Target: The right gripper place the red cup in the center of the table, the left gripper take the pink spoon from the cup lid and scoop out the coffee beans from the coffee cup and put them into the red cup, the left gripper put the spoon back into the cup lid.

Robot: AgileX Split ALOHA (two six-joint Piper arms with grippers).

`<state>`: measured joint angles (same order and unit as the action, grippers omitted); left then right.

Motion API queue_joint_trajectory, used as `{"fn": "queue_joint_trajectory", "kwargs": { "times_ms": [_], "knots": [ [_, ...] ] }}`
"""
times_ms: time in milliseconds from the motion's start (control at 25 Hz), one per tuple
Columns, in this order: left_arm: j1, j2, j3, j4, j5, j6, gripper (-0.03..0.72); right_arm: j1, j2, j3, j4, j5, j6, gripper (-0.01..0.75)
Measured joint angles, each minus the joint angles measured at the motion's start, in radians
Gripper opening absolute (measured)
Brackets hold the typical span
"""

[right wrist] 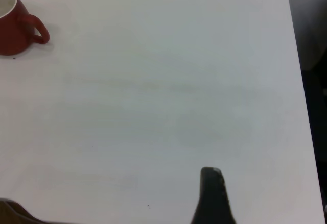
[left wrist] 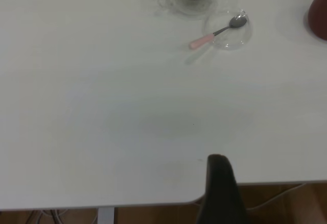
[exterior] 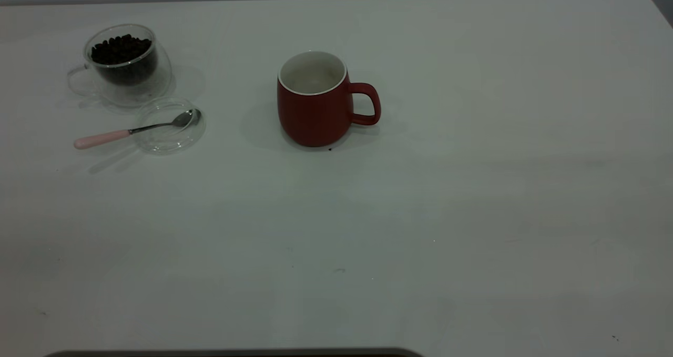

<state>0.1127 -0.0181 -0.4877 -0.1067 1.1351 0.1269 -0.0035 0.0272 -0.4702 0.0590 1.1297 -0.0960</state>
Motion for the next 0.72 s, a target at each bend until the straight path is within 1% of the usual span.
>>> {"fn": "queue_joint_trajectory", "kwargs": {
  "times_ms": [560, 720],
  "knots": [
    [0.000, 0.000, 0.000, 0.000, 0.001, 0.000, 0.575, 0.000, 0.000, 0.000, 0.000, 0.000, 0.000, 0.591],
    [0.000, 0.000, 0.000, 0.000, 0.001, 0.000, 0.575, 0.013, 0.000, 0.000, 0.000, 0.000, 0.000, 0.591]
  ]
}}
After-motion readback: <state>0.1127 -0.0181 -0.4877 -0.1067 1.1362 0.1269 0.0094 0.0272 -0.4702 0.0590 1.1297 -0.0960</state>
